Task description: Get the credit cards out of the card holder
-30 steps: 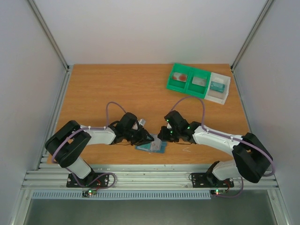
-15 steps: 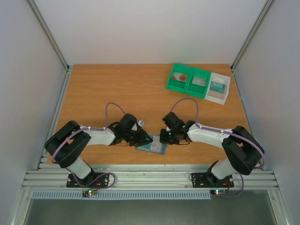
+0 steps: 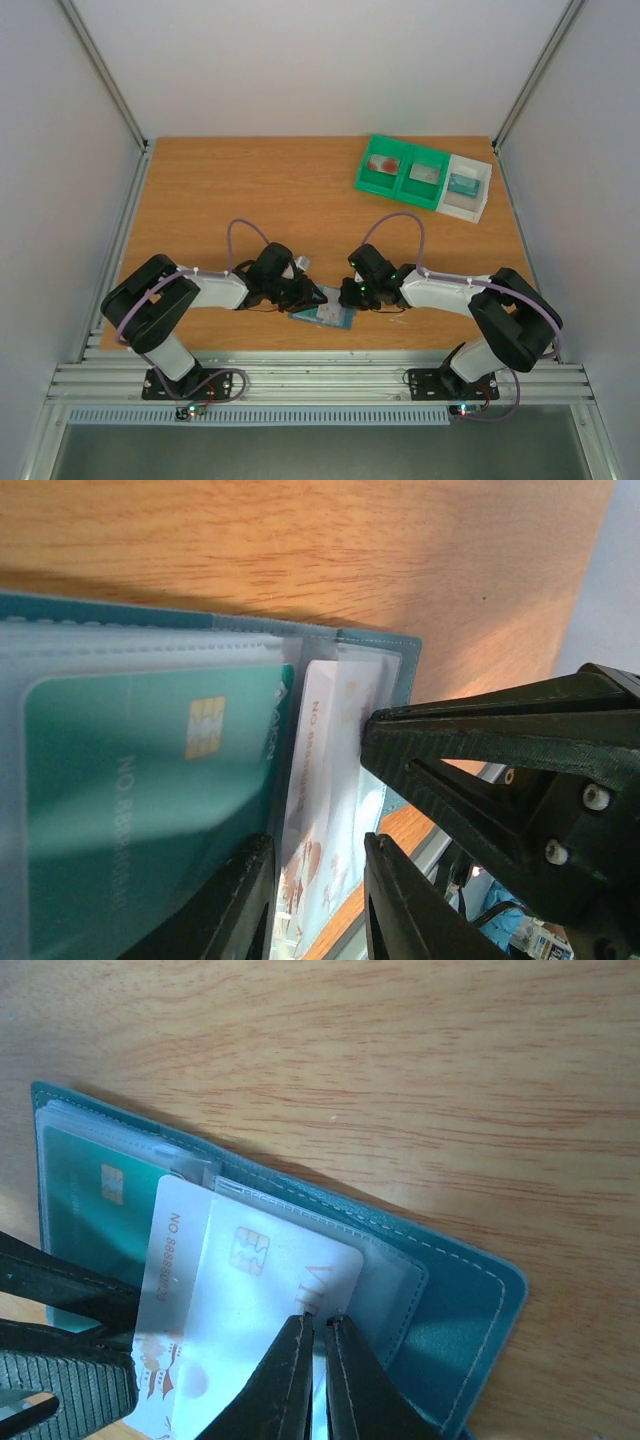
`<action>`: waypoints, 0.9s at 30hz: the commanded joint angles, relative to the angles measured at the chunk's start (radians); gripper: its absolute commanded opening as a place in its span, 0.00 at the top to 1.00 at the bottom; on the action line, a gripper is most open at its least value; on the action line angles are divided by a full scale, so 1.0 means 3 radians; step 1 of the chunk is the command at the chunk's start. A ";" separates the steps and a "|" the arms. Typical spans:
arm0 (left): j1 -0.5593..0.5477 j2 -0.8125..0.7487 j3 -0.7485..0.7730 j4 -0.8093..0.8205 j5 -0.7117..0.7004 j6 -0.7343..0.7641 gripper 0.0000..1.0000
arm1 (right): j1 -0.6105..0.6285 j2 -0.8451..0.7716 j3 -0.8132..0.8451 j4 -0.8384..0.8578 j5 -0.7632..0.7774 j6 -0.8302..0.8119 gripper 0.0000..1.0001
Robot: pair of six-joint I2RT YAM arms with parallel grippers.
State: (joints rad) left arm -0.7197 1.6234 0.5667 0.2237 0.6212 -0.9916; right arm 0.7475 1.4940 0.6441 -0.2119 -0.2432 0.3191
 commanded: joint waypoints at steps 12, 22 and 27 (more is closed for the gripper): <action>-0.0014 0.0114 -0.0111 0.0394 0.0031 -0.0160 0.92 | 0.0026 0.0087 -0.0164 0.0109 0.0049 0.0092 0.93; -0.0014 0.0047 -0.0112 0.0328 -0.0026 -0.0149 1.00 | 0.0026 0.0164 -0.0201 0.0178 0.0054 0.0100 0.93; -0.0009 -0.0062 -0.0085 0.0093 -0.0101 -0.0044 0.99 | 0.0028 0.0154 -0.0206 0.0164 0.0087 0.0090 0.93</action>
State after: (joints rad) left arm -0.7193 1.6321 0.5426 0.2817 0.6266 -1.0389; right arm 0.7475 1.5032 0.6155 -0.1337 -0.2508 0.3401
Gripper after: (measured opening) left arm 0.016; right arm 0.072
